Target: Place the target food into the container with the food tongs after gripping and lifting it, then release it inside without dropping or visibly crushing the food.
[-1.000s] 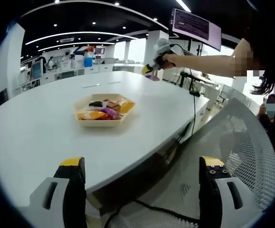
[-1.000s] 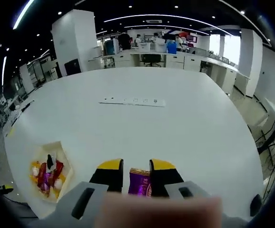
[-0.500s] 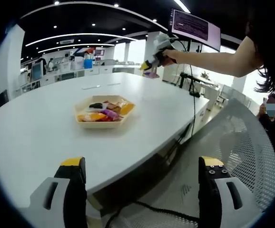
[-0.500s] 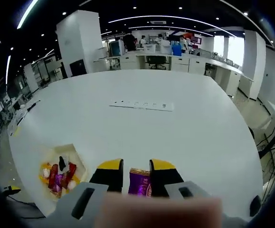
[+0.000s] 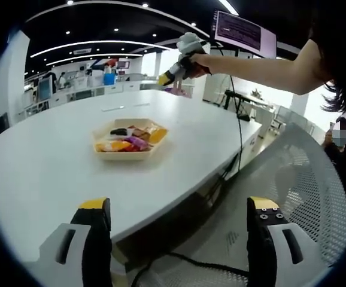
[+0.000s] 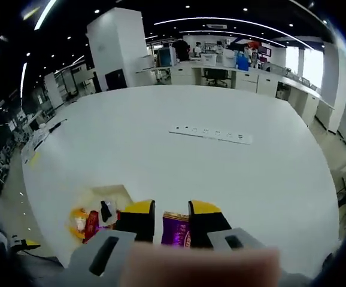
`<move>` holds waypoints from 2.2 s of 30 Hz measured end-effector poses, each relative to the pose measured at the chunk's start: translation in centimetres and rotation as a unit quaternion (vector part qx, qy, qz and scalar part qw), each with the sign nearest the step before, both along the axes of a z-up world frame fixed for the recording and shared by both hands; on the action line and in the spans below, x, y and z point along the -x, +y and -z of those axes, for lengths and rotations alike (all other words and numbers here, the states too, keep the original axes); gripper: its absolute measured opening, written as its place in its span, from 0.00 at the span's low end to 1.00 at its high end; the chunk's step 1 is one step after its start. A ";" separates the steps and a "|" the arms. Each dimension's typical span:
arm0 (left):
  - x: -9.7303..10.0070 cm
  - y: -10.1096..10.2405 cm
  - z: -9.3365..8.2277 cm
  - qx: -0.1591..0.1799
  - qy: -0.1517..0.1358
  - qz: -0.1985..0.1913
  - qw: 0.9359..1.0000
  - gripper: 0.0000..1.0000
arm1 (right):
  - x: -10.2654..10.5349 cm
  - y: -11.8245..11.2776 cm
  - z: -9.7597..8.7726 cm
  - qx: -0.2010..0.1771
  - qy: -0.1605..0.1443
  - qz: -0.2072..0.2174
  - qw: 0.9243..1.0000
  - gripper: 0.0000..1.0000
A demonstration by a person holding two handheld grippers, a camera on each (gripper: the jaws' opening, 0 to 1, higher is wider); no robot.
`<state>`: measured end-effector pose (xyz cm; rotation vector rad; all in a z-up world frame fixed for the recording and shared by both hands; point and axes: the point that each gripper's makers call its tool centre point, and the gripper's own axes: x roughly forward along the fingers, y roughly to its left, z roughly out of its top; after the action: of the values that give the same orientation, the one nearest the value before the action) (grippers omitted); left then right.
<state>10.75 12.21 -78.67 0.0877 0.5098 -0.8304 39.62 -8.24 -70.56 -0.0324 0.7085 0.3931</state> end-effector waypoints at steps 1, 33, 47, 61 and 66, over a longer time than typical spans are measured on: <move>0.0 0.0 0.0 0.000 0.000 0.000 1.000 0.93 | 0.0 0.6 0.0 -0.005 0.001 -0.004 1.000 0.21; -0.4 0.2 -0.6 0.002 -0.020 -0.010 1.000 0.97 | 1.6 14.2 0.5 -0.031 0.007 -0.145 0.989 0.31; -0.5 0.3 -0.5 -0.012 -0.019 -0.006 1.000 0.98 | 3.3 12.8 -1.5 -0.078 -0.014 -0.144 0.986 0.31; -0.5 -8.1 -11.1 0.037 -0.078 0.073 0.994 0.87 | 17.1 6.7 -9.4 -0.267 -0.073 -0.157 0.948 0.30; 2.1 -14.3 -14.2 0.129 -0.040 0.129 0.982 0.69 | 22.4 5.9 -11.3 -0.336 -0.097 -0.202 0.915 0.30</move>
<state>8.64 -2.05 -64.52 -0.0526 0.3152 -1.1352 17.22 -2.29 -59.23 0.4364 0.3363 1.0033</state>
